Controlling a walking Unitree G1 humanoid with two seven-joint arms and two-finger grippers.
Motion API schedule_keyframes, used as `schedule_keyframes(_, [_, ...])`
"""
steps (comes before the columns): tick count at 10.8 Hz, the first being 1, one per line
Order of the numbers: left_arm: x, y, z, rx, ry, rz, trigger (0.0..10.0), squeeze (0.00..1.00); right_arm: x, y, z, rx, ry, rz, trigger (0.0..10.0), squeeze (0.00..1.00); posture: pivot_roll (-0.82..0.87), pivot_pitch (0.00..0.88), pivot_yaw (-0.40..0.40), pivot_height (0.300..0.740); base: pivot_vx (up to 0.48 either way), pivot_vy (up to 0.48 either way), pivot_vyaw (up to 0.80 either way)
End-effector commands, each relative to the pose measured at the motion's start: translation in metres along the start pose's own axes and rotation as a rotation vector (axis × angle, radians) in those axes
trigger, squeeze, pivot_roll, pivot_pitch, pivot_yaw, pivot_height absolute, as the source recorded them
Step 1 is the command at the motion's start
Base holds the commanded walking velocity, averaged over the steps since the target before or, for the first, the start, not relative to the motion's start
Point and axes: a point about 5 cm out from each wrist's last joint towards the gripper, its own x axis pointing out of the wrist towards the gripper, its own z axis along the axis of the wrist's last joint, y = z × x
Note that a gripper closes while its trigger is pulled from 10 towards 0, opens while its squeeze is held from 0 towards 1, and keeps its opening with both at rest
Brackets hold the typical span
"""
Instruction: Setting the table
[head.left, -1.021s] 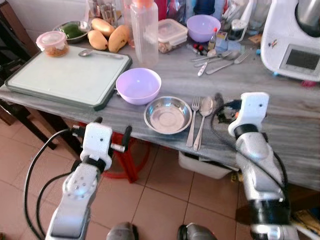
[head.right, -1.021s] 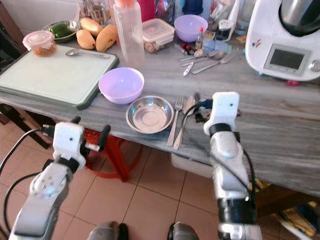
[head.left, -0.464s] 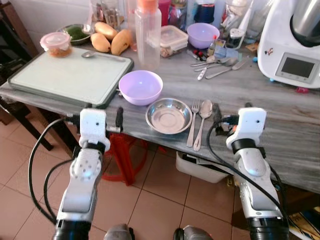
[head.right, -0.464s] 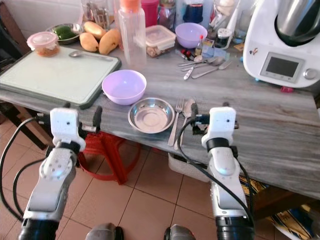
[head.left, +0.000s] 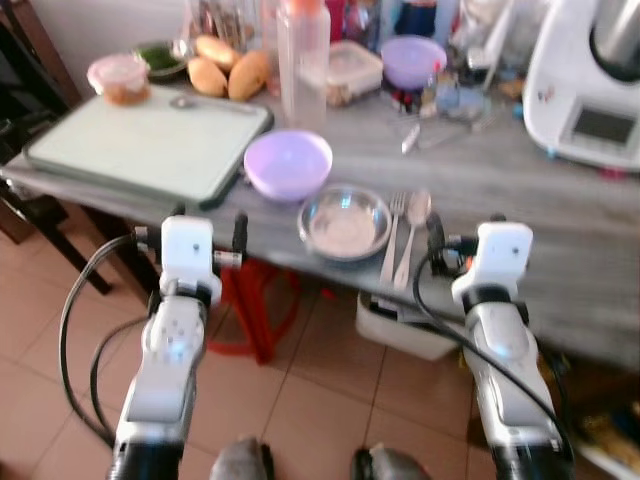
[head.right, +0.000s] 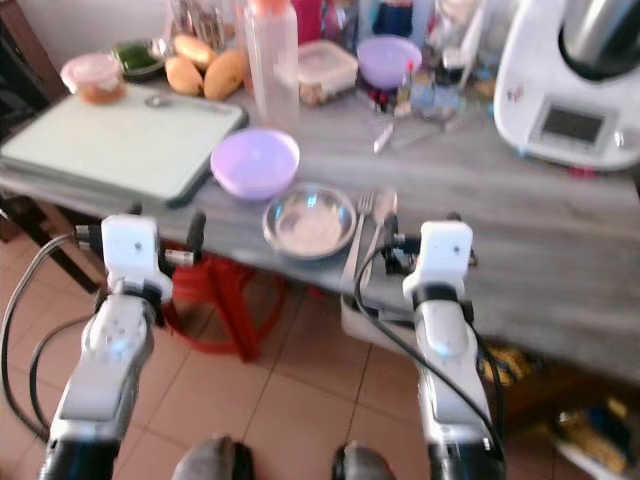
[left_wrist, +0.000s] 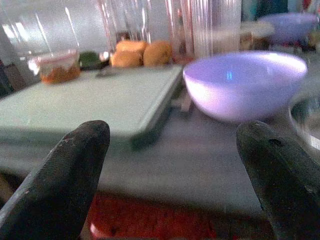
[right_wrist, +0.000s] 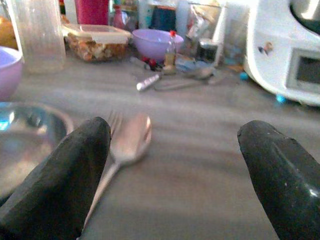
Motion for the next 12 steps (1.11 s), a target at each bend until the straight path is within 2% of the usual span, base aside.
schedule_keyframes(1, [-0.0017,-0.0002,0.0039,0.005,-0.009,-0.003,10.0,0.0,-0.0023,-0.0017,0.0054,0.006,-0.017,-0.003,10.0,0.0,0.03,0.0,0.004,0.74,-0.349,0.0,-0.8])
schedule_keyframes(2, [-0.0037,0.0,0.0036,0.006,-0.005,-0.006,10.0,0.0,-0.0035,-0.0009,0.0047,0.009,-0.012,0.002,10.0,0.0,0.03,0.0,-0.001,0.74,-0.345,0.0,-0.8])
schedule_keyframes(7, [-0.0067,-0.0019,0.0002,-0.005,0.018,-0.009,10.0,0.0,-0.0054,0.0007,0.0032,0.012,-0.006,0.009,10.0,0.0,0.03,0.0,0.002,0.74,-0.349,0.0,0.0])
schedule_keyframes(9, [-0.0048,-0.0069,-0.0022,-0.012,0.025,-0.024,10.0,0.0,0.0005,0.0006,0.0066,-0.031,-0.03,0.02,10.0,0.0,0.03,0.0,0.008,0.74,-0.345,0.0,0.0])
schedule_keyframes(11, [-0.0028,-0.0073,-0.0014,-0.015,0.022,-0.032,10.0,0.0,0.003,0.0035,0.007,0.006,-0.033,0.032,10.0,0.0,0.03,0.0,0.013,0.74,-0.336,0.0,0.0])
schedule_keyframes(12, [-0.0044,-0.0078,-0.0015,-0.013,0.02,-0.048,10.0,0.0,0.001,0.0036,0.0043,-0.007,-0.017,0.031,10.0,0.0,0.03,0.0,0.013,0.74,0.0,0.0,0.0])
